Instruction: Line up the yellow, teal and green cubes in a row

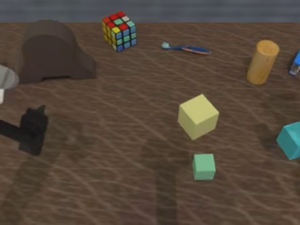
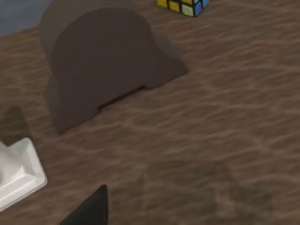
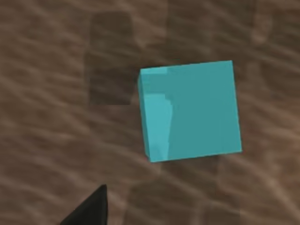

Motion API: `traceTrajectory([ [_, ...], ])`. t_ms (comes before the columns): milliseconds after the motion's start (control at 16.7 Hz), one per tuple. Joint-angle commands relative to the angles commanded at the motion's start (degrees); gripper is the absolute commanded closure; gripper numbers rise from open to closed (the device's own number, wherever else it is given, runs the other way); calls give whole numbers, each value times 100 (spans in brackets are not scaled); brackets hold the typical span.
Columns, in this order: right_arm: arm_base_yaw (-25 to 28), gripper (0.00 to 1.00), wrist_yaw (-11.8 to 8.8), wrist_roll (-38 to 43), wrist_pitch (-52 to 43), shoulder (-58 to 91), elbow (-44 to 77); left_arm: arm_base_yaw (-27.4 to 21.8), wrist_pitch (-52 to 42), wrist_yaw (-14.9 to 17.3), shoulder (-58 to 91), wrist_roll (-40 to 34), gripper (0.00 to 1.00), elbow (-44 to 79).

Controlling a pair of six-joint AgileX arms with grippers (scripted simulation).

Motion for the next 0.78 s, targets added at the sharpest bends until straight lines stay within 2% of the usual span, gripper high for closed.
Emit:
traceTrajectory([
  [420, 87, 0, 11, -340, -1413, 2529, 1878, 1213, 1979, 65, -3231, -893, 0, -2908],
  [780, 115, 0, 11, -446, -1812, 3301, 2502, 1556, 2655, 109, -4244, -1201, 0, -3722],
])
